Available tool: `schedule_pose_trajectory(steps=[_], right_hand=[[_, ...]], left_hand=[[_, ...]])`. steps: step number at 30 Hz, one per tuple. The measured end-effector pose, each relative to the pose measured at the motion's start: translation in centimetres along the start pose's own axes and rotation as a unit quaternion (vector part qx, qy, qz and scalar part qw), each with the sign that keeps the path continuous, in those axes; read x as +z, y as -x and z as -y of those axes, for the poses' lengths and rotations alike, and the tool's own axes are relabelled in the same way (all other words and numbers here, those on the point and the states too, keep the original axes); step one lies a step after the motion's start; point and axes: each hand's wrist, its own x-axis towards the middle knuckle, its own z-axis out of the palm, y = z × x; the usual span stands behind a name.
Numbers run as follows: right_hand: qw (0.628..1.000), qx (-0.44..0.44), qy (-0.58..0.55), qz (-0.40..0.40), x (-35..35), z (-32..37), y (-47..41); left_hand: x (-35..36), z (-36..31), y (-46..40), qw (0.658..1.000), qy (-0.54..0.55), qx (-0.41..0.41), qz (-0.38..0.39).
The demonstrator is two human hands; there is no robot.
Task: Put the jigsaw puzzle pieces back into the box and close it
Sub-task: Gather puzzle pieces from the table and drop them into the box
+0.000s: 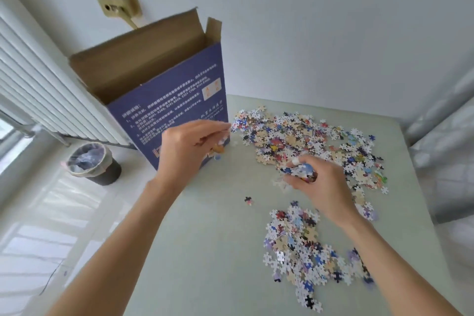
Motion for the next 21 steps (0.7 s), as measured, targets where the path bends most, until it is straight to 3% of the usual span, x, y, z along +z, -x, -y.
schedule_pose_trajectory(steps=[3, 6, 11, 18, 21], right_hand=[[0.998, -0.057, -0.03, -0.004, -1.0, 3.8, -4.3], [0.994, -0.099, -0.049, -0.003, -1.4, 7.5, -9.0], [0.984, -0.171, -0.047, -0.013, -0.5, 12.1, -16.7], [0.974, -0.228, -0.012, 0.006, 3.3, 16.5, -24.8], [0.966, -0.256, -0.005, 0.018, 4.8, 17.3, -26.3]], left_hand=[[-4.6, 1.0, -4.8, 0.991, -0.084, 0.059, -0.082], [-7.6, 3.4, -8.2, 0.981, -0.155, 0.078, -0.088], [-9.0, 7.2, -9.9, 0.953, -0.288, 0.091, 0.017], [-10.2, 8.4, -12.2, 0.933, -0.337, 0.103, 0.07], [-9.5, 8.3, -11.9, 0.929, -0.338, 0.019, 0.149]])
